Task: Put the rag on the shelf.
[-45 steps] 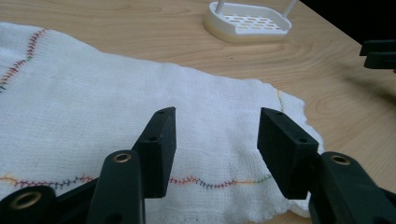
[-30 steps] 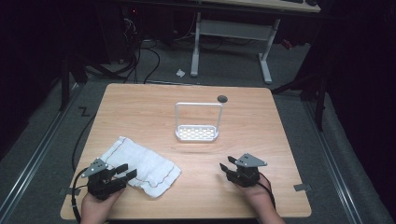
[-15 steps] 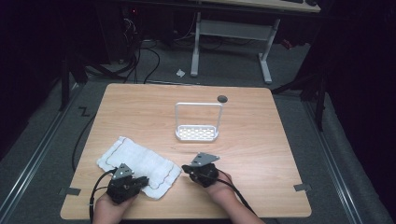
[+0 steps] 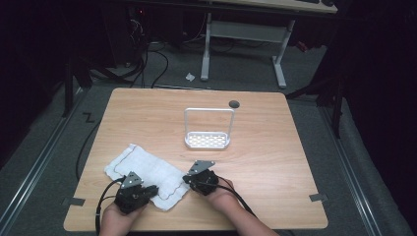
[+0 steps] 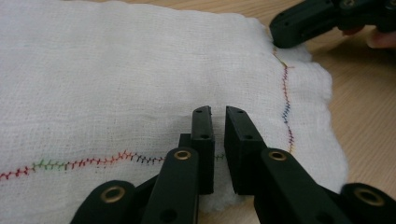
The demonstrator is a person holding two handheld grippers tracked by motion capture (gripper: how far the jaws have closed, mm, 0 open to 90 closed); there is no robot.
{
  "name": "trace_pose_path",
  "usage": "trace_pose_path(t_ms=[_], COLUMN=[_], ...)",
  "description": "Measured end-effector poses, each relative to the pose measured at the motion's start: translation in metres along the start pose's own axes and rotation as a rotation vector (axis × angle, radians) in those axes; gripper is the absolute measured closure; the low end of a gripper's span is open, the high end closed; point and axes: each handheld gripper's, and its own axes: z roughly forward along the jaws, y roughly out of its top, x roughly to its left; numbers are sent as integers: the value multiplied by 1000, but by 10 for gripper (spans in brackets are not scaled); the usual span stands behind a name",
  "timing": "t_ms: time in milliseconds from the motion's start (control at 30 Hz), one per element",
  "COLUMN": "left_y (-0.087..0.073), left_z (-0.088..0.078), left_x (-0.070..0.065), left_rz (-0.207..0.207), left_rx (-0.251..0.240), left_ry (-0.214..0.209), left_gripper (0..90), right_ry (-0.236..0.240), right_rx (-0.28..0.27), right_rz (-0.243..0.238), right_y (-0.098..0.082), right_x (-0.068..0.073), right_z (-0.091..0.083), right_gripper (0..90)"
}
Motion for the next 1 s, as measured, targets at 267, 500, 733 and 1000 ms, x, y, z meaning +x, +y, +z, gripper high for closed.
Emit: trace_pose_path(t_ms=[267, 500, 733, 1000], left_y=[16, 17, 12, 14], left_z=[29, 39, 26, 27], left_x=[-35, -54, -34, -30], left_rz=[88, 131, 22, 45], left_rx=[22, 5, -45, -50], left_ry=[-57, -118, -89, -51], left_gripper=[821, 692, 603, 535], right_ry=[-12, -26, -51, -11], right_rx=[-12, -33, -81, -55], right_rz=[44, 93, 48, 96], right_y=[-47, -75, -65, -30], right_x=[0, 3, 4, -22], right_z=[-46, -76, -75, -55], right_gripper=[900, 846, 700, 538])
